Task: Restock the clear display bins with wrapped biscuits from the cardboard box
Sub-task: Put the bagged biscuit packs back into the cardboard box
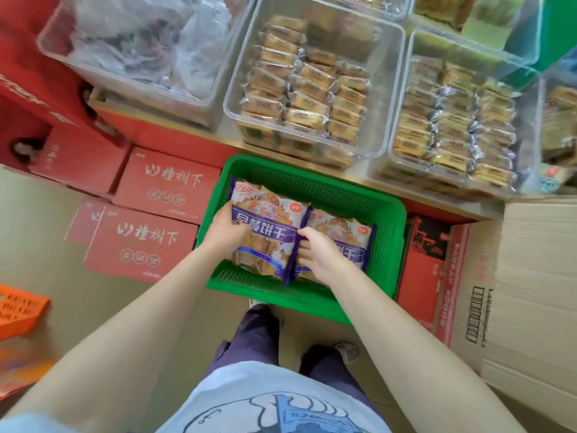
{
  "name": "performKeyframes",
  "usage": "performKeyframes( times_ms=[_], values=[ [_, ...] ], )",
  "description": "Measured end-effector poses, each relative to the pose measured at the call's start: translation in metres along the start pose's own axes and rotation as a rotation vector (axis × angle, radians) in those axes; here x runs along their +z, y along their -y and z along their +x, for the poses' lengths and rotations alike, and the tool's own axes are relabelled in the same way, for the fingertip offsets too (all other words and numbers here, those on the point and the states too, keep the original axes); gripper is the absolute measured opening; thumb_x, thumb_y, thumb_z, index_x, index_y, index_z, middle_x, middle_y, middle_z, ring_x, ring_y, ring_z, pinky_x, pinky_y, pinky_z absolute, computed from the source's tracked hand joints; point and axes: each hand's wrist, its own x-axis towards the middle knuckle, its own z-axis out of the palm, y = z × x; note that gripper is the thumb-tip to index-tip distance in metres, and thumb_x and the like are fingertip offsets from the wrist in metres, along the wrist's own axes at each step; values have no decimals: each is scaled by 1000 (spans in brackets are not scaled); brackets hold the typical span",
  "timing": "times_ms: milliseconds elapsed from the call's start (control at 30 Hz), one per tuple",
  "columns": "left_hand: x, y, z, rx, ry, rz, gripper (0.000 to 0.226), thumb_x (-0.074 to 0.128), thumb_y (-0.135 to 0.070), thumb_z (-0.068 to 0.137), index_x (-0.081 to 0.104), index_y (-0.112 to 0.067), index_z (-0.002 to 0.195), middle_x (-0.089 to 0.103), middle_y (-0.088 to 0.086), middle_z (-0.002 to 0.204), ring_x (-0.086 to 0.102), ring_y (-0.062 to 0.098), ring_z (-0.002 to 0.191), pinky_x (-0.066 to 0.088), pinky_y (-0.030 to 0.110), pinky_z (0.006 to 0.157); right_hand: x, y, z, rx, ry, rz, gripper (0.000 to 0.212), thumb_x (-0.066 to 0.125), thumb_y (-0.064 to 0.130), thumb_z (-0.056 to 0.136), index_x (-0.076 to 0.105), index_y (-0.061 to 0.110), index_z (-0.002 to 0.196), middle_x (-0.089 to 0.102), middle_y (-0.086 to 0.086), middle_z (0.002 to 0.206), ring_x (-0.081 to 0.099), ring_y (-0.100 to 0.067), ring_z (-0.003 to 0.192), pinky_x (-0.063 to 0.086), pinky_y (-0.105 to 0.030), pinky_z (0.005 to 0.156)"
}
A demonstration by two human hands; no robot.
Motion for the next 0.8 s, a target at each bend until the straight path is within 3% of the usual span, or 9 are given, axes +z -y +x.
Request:
performKeyframes(
  times_ms=[100,200,300,367,467,567,667,733,800],
  values=[
    [19,-30,-23,229,-60,87,50,58,-18,96,49,-21,144,50,3,148,49,22,132,44,37,105,-23,24,-42,-159,-20,22,23,51,19,102,61,8,119,68,-11,112,67,-24,98,53,-38,89],
    [51,-79,-53,368,32,63,19,58,-18,95,65,-31,107,71,-4,111,65,19,107,50,30,85,-65,55,-107,-392,-51,46,18,47,11,102,65,11,98,70,-8,83,68,-23,73,53,-32,72],
    [96,-137,-97,499,131,64,23,59,-12,93,67,-34,95,73,-8,93,70,18,92,55,34,85,-130,77,-184,-662,-170,1,24,45,8,102,67,13,94,69,-4,75,67,-21,70,54,-33,70],
    [134,-174,-137,599,197,47,26,60,-12,93,67,-36,91,74,-8,91,71,16,87,57,35,82,-184,82,-235,-825,-279,-12,24,46,5,101,67,12,91,68,-4,74,66,-18,68,55,-33,71],
    [199,-216,-201,787,233,41,23,61,-15,94,71,-35,96,73,-13,96,69,7,91,55,37,92,-274,74,-291,-1011,-405,-11,24,46,-1,99,67,7,89,65,-9,71,61,-15,60,52,-28,62],
    [268,-244,-265,1059,139,123,19,59,-13,96,71,-25,104,63,-11,109,56,4,101,45,26,91,-369,52,-310,-985,-538,-163,23,47,6,100,69,10,90,68,-9,75,63,-12,63,51,-21,59],
    [330,-263,-308,1278,7,196,17,63,-12,94,72,-21,104,61,-8,113,48,0,96,40,15,86,-463,25,-299,-833,-614,-396,22,48,17,100,67,18,89,69,-1,79,63,-11,66,50,-22,61],
    [366,-271,-318,1304,-28,279,15,62,-16,95,73,-21,104,65,-7,112,57,9,97,43,21,91,-517,10,-286,-743,-622,-554,19,50,21,98,65,21,85,67,3,79,62,-15,71,50,-30,67],
    [394,-273,-318,1266,-66,387,17,59,-19,97,73,-24,105,68,-5,113,63,18,100,44,40,101,-560,0,-270,-657,-637,-705,15,52,23,97,64,20,87,65,6,83,60,-17,82,44,-31,72]
  ],
)
